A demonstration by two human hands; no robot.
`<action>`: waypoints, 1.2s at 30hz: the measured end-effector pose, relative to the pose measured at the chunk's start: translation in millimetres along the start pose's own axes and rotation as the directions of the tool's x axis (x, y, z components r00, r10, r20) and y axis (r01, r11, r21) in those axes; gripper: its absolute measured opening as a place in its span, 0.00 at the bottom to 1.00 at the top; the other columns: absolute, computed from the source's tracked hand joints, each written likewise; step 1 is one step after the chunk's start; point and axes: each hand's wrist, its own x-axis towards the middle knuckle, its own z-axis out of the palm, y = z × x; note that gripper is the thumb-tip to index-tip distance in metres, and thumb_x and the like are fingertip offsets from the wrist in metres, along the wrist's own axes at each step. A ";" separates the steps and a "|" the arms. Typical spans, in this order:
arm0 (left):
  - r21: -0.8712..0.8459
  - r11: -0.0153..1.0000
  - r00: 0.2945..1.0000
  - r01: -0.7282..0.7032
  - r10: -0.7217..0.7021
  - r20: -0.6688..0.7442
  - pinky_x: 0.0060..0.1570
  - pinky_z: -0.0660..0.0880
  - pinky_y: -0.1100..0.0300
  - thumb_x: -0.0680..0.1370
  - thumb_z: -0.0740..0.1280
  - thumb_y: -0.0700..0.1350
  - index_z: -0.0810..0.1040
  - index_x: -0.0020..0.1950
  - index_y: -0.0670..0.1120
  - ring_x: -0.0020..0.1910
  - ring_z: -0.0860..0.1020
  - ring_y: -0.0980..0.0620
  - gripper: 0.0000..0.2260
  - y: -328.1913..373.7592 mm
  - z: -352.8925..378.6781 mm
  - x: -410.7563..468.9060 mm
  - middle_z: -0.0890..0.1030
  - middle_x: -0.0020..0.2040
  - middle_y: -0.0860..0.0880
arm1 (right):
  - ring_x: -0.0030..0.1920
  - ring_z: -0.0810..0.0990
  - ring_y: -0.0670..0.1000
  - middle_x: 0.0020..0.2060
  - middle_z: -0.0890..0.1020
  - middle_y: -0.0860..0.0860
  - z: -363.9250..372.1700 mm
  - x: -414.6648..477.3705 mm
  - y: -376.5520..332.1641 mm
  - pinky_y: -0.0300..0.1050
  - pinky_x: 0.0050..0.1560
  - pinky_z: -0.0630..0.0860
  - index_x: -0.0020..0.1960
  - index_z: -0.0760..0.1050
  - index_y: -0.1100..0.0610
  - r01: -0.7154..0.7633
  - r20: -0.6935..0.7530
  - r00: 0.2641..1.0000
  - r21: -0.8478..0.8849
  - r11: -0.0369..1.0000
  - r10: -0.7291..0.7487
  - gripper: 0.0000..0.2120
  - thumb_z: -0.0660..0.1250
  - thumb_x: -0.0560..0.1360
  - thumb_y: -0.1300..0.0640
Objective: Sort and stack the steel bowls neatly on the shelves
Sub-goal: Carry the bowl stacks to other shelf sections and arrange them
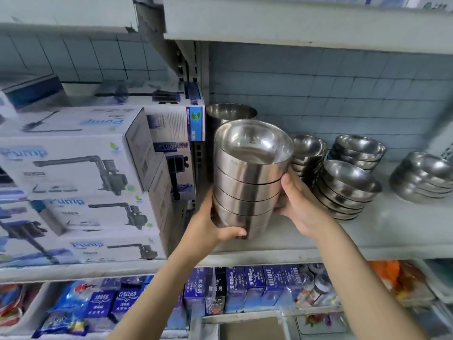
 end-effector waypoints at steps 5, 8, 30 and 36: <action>-0.023 0.997 0.995 -0.074 0.075 0.066 0.64 0.71 0.67 0.58 0.83 0.56 0.57 0.78 0.58 0.62 0.76 0.67 0.54 15.1 -11.8 -12.3 0.78 0.64 0.63 | 0.70 0.71 0.62 0.70 0.74 0.51 12.6 -26.9 -12.3 0.75 0.63 0.69 0.76 0.61 0.41 0.026 -0.096 0.995 0.014 1.000 -0.025 0.49 0.69 0.60 0.23; -0.026 0.994 0.987 -0.107 0.110 0.120 0.61 0.70 0.74 0.57 0.82 0.59 0.58 0.78 0.60 0.60 0.76 0.70 0.54 27.4 -10.7 -19.4 0.78 0.63 0.65 | 0.70 0.71 0.62 0.71 0.73 0.53 13.0 -48.2 -20.6 0.74 0.62 0.70 0.75 0.62 0.42 0.051 -0.144 0.988 0.019 0.999 -0.048 0.47 0.69 0.62 0.24; -0.151 0.967 0.851 -0.205 0.252 0.461 0.54 0.77 0.67 0.60 0.83 0.54 0.61 0.74 0.66 0.57 0.76 0.68 0.49 171.1 310.1 -53.7 0.77 0.57 0.72 | 0.61 0.80 0.47 0.59 0.82 0.42 -241.9 -300.1 -52.4 0.58 0.54 0.81 0.64 0.74 0.39 0.073 -0.546 0.836 0.003 0.997 -0.060 0.40 0.73 0.56 0.25; -0.119 0.976 0.848 -0.185 0.219 0.482 0.61 0.77 0.56 0.57 0.81 0.59 0.58 0.71 0.73 0.58 0.78 0.65 0.49 201.7 411.0 -54.1 0.78 0.59 0.69 | 0.58 0.81 0.45 0.56 0.83 0.42 -334.5 -344.6 -46.8 0.56 0.52 0.81 0.63 0.74 0.37 0.065 -0.549 0.834 -0.013 0.998 -0.061 0.35 0.72 0.60 0.25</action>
